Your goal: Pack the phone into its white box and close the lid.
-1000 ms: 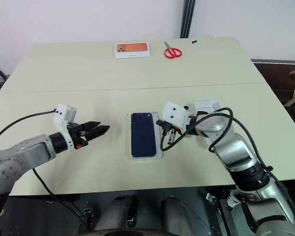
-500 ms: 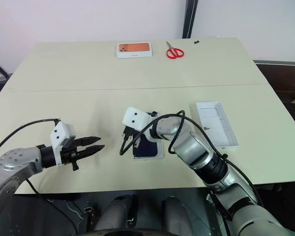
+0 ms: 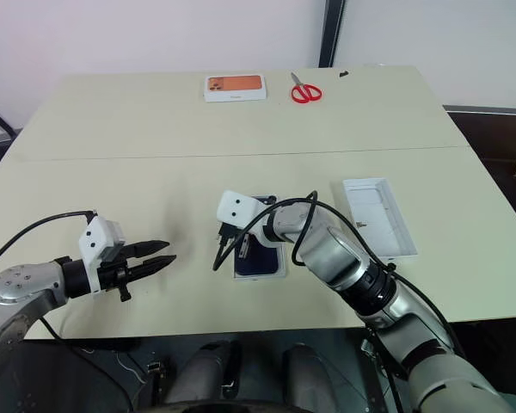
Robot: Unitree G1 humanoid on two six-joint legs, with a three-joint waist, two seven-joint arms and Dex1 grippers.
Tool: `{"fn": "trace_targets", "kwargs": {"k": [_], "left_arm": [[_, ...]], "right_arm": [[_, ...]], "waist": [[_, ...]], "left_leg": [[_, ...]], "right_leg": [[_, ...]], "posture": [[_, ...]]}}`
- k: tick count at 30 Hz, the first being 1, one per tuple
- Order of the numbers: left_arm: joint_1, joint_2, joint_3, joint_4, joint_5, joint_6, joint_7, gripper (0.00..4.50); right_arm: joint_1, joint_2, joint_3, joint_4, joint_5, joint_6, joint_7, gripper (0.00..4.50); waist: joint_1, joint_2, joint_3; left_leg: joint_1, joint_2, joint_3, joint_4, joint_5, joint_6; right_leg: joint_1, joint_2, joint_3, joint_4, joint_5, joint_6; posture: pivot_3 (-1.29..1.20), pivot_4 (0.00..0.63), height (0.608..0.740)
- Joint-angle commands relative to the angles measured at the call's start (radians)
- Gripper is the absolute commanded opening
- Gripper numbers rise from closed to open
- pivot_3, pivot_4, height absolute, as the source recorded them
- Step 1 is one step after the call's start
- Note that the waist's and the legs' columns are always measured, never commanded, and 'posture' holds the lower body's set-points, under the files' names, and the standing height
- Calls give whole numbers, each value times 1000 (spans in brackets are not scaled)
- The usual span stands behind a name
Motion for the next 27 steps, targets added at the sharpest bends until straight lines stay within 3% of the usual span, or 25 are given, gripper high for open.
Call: {"fn": "trace_targets", "kwargs": {"k": [1, 7, 14, 21, 27], "left_arm": [[-3, -8, 31, -7, 11, -6, -7, 1645], [-24, -24, 20, -10, 19, 15, 7, 1645], [-78, -62, -19, -25, 28, 103, 58, 1645], [-106, -72, -65, -25, 61, 96, 35, 1645], [-137, -76, -92, 0, 91, 95, 19, 1645]], "right_arm": [[2, -11, -8, -53, -1, 2, 7, 0], [19, 0, -94, -104, 50, -45, 8, 0], [109, -154, -284, -118, 104, -118, 49, 0], [254, -289, -363, -204, 183, -203, 160, 0], [291, -324, -385, -223, 203, -209, 159, 0]], "waist": [[0, 0, 0], [0, 0, 0], [3, 0, 0], [1, 0, 0], [3, 0, 0]], "left_leg": [[0, 0, 0, 0, 0, 0], [0, 0, 0, 0, 0, 0], [0, 0, 0, 2, -1, 1], [0, 0, 0, 0, -1, 1], [0, 0, 0, 1, -1, 1]], "right_leg": [[0, 0, 0, 0, 0, 0], [0, 0, 0, 0, 0, 0], [2, 0, 0, 0, 0, 0], [1, 0, 0, 1, 0, 0], [1, 0, 0, 1, 0, 0]], "posture": [[0, 150, 740], [0, 150, 740], [0, 150, 740], [0, 150, 740], [0, 150, 740]]}}
